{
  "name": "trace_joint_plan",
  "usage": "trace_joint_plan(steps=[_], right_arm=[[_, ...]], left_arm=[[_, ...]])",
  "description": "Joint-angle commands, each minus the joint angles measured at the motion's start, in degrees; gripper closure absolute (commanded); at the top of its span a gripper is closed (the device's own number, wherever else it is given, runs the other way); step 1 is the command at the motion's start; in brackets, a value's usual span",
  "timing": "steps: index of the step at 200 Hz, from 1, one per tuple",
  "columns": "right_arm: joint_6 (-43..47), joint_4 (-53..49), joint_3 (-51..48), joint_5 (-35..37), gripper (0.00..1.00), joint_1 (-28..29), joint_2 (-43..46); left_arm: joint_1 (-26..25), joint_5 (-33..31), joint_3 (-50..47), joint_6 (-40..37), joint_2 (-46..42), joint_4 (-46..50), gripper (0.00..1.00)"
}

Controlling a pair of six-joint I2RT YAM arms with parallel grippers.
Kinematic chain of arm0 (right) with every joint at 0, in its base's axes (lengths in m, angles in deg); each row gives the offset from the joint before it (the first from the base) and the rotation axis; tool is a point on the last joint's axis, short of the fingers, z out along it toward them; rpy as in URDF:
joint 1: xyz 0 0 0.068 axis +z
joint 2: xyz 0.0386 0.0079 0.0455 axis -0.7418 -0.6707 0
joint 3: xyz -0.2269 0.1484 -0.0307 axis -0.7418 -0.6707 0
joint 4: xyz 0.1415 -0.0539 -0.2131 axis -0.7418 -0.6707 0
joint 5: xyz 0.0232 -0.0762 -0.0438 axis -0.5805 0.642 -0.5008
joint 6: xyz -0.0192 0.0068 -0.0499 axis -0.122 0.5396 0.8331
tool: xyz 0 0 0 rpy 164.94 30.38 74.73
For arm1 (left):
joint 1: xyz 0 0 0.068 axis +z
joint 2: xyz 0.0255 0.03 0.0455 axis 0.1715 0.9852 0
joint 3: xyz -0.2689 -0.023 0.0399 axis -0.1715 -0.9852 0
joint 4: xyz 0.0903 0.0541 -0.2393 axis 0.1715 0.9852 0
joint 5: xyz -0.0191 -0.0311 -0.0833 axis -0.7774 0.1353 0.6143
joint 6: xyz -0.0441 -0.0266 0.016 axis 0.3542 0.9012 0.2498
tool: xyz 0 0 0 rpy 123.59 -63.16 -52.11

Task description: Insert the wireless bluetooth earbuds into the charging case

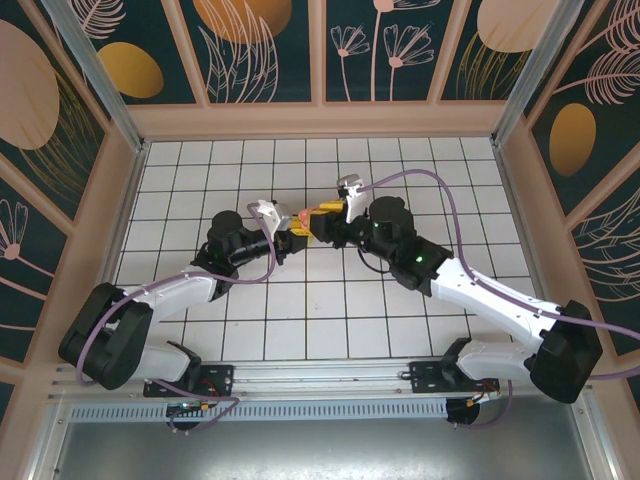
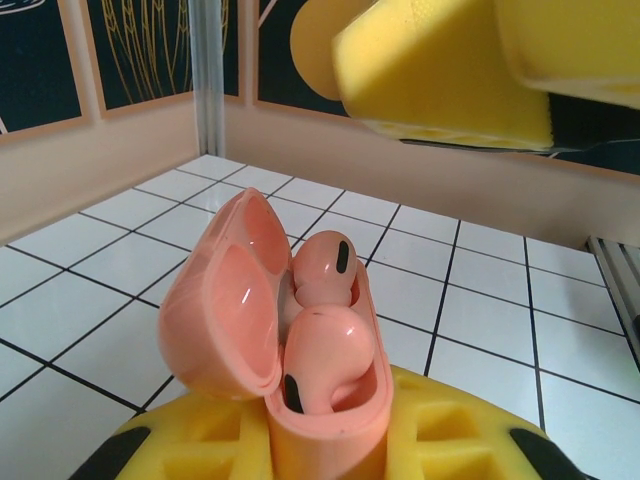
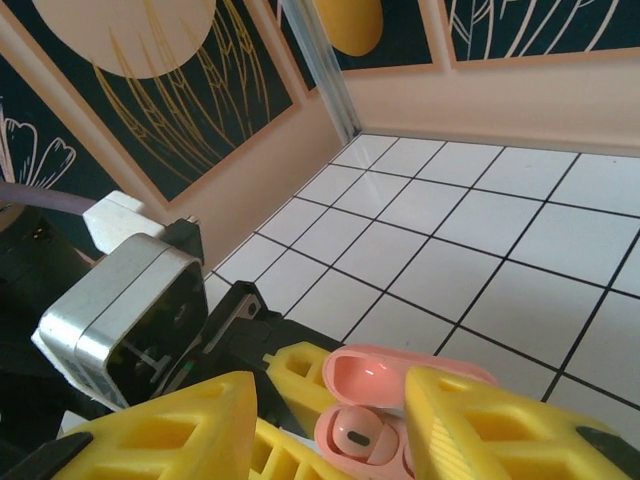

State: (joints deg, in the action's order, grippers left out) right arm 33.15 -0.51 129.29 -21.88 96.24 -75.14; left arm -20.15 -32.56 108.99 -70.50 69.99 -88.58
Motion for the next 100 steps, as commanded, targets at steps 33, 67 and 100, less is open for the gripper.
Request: trace_joint_plan(steps=[33, 67, 100], right_arm=[[-2.03, 1.25, -0.80, -2.16, 0.58, -0.37, -1.86], [-2.05, 3.01, -1.90, -4.85, 0.58, -1.45, -0.46], [-2.71, 6.99, -5.20, -7.06, 0.58, -2.85, 3.76]], left_arm=[[-0.32, 0.95, 1.70, -1.74, -1.52, 0.58, 0.80], [-0.31, 1.27, 1.81, -2.08, -1.37, 1.10, 0.80], [-0.33, 1.44, 1.68, -3.36, -1.34, 1.84, 0.80]])
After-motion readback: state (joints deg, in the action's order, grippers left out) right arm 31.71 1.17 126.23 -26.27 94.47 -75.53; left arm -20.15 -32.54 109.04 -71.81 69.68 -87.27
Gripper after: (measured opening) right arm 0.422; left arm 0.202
